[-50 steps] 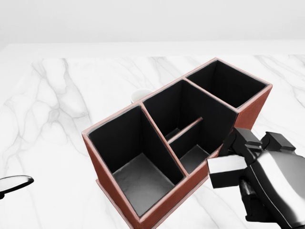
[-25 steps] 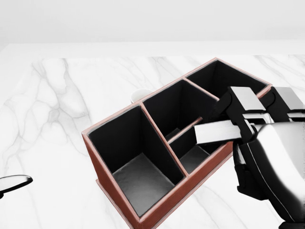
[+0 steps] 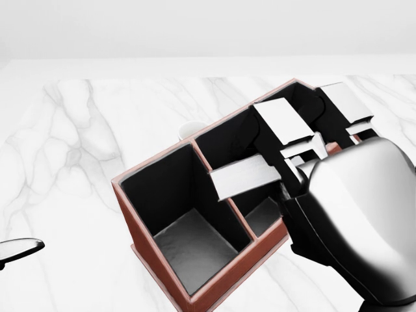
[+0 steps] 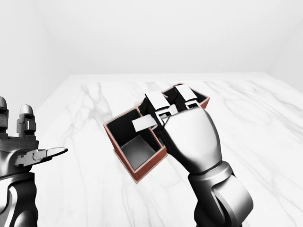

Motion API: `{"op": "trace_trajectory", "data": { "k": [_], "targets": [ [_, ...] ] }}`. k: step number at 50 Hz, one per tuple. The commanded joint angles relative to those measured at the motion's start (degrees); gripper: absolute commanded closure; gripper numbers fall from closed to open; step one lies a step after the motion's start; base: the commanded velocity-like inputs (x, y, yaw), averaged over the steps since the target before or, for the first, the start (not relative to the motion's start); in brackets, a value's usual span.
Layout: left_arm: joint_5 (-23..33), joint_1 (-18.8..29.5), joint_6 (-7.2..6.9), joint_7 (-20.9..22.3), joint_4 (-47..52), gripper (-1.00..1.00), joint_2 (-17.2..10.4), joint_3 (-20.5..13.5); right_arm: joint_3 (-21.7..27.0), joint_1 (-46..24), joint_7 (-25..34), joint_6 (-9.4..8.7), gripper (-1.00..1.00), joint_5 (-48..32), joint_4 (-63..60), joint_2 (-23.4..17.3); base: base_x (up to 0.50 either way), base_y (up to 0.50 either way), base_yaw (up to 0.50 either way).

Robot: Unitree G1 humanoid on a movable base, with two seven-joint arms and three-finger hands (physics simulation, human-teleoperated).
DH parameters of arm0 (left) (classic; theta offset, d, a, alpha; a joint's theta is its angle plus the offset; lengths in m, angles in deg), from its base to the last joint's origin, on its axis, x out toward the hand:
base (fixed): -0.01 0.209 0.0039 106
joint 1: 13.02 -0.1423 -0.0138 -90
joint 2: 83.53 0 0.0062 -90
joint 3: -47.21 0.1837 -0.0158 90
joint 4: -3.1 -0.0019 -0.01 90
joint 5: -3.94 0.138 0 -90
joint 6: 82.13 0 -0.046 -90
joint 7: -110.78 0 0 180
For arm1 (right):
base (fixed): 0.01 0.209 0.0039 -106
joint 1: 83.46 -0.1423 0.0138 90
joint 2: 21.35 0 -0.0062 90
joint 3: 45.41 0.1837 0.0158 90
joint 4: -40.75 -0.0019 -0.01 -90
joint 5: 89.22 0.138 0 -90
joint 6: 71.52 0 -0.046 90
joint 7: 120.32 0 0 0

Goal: Pick up the book and place it in the left compartment of the caddy.

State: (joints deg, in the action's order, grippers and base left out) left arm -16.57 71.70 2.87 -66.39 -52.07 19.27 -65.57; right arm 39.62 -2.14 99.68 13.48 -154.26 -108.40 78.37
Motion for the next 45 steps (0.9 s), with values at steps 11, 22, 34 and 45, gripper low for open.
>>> {"op": "trace_trajectory", "data": {
  "k": [11,22,34,45],
  "targets": [
    [-0.06,-0.12,0.0,0.08,0.1,-1.0,0.03,-0.14,5.09,-8.99,0.0,0.0,1.0,16.71,-0.85,-4.34,0.0,0.0,0.0],
    [0.4,0.06,0.0,0.04,-0.85,-1.0,0.03,0.29,12.8,-8.17,0.0,0.0,1.0,44.11,1.78,-7.12,0.0,0.0,0.0],
    [0.04,0.08,0.0,-0.02,-0.4,-1.0,-0.13,-0.02,17.76,-8.01,0.0,0.0,1.0,63.47,5.87,-8.04,0.0,0.0,0.0],
    [0.36,0.01,0.0,0.05,-0.53,-1.0,0.04,0.18,18.69,-6.91,0.0,0.0,1.0,73.24,13.58,-8.45,0.0,0.0,0.0]
  ]
}}
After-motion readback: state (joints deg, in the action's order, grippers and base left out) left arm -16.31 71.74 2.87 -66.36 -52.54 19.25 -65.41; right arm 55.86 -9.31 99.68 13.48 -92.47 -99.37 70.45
